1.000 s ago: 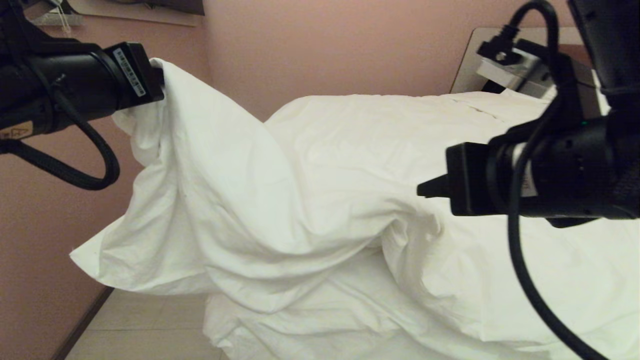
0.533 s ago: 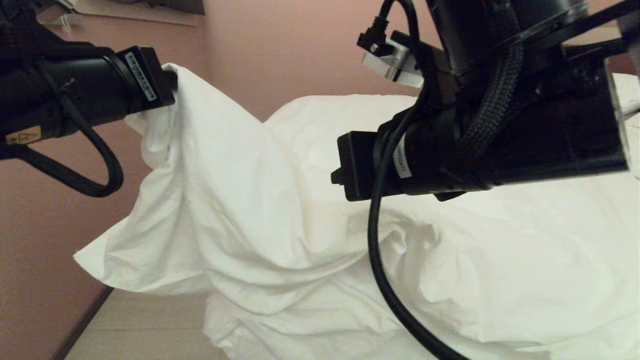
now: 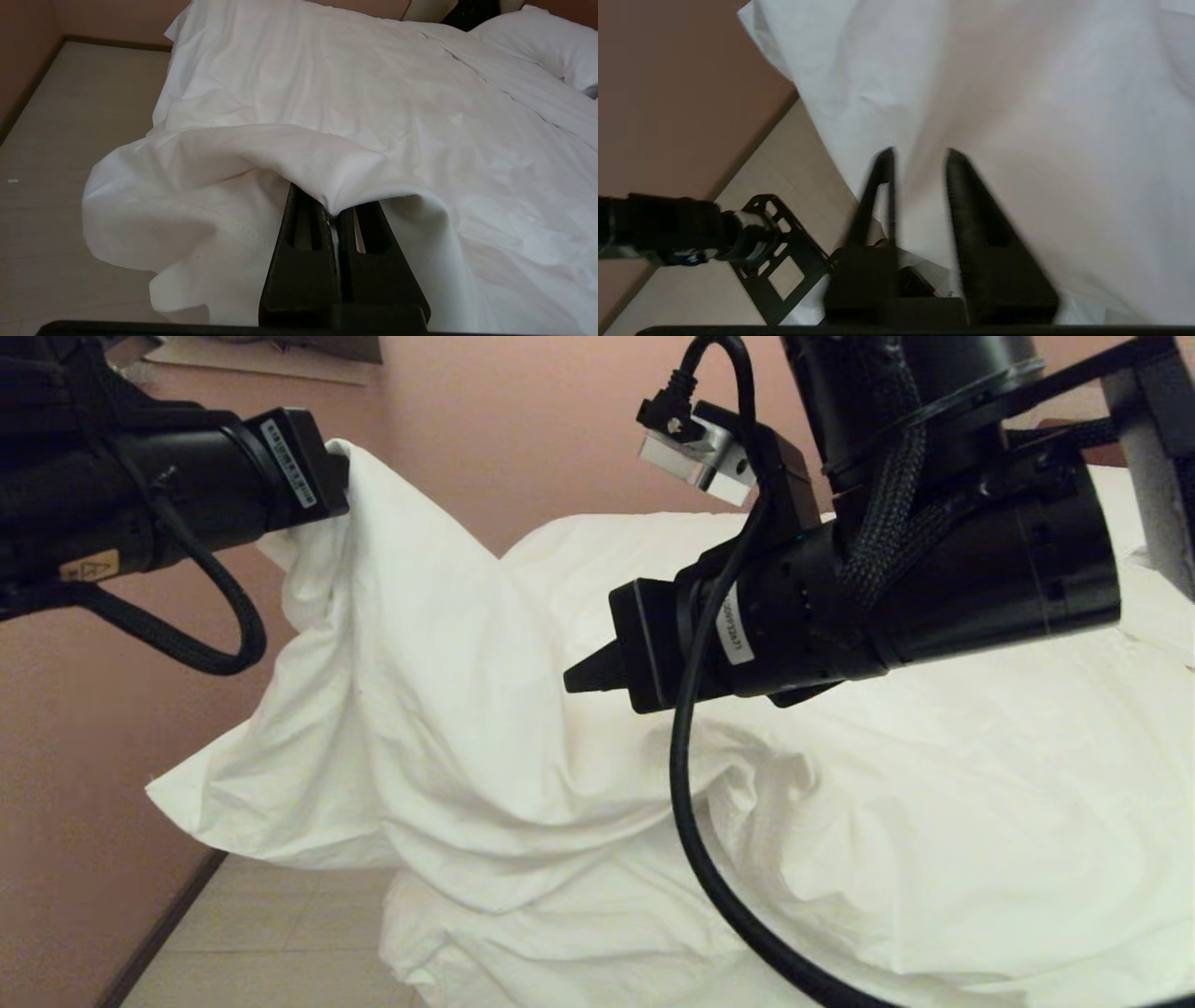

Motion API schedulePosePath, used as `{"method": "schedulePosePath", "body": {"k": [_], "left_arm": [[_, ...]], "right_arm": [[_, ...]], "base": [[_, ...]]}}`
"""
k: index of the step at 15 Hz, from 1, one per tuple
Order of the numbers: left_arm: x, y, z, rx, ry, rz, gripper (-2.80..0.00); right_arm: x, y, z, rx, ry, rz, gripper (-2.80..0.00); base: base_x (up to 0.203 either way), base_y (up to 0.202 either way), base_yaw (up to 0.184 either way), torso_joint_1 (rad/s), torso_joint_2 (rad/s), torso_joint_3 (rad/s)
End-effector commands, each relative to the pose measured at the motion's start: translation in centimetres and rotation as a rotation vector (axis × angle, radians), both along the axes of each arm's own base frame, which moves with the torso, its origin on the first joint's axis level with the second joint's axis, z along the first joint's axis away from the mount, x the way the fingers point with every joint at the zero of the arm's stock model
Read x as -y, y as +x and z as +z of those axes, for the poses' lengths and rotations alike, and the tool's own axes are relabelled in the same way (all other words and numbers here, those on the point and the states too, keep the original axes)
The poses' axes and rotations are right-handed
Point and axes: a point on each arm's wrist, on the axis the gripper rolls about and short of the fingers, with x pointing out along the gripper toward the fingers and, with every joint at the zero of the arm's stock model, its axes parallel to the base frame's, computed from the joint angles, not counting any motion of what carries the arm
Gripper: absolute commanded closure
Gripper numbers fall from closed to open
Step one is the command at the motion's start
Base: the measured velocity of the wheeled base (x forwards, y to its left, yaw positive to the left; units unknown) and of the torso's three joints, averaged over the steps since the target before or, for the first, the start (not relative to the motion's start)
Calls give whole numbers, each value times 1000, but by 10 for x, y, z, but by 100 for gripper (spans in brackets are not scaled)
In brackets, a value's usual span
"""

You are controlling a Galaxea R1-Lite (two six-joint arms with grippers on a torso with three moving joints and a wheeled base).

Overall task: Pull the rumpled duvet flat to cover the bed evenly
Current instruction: Flatten the corners of the folded blanket

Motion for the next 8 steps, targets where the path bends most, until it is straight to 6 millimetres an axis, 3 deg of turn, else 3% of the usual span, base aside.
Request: {"method": "schedulePosePath", "body": {"k": [1,3,8], "left_arm": [[2,7,-1,1,-3,2,0],[2,7,0,8,-5,3,0],[3,10,0,5,-4,-11,0]], "right_arm": [[3,7,-1,-57,56,155,-280],[3,19,-5,-51,70,206,-280],[-8,29,-14,-34,88,297,-280]], "base": [[0,0,0,0,0,0],[0,0,0,0,0,0],[0,0,0,0,0,0]]}}
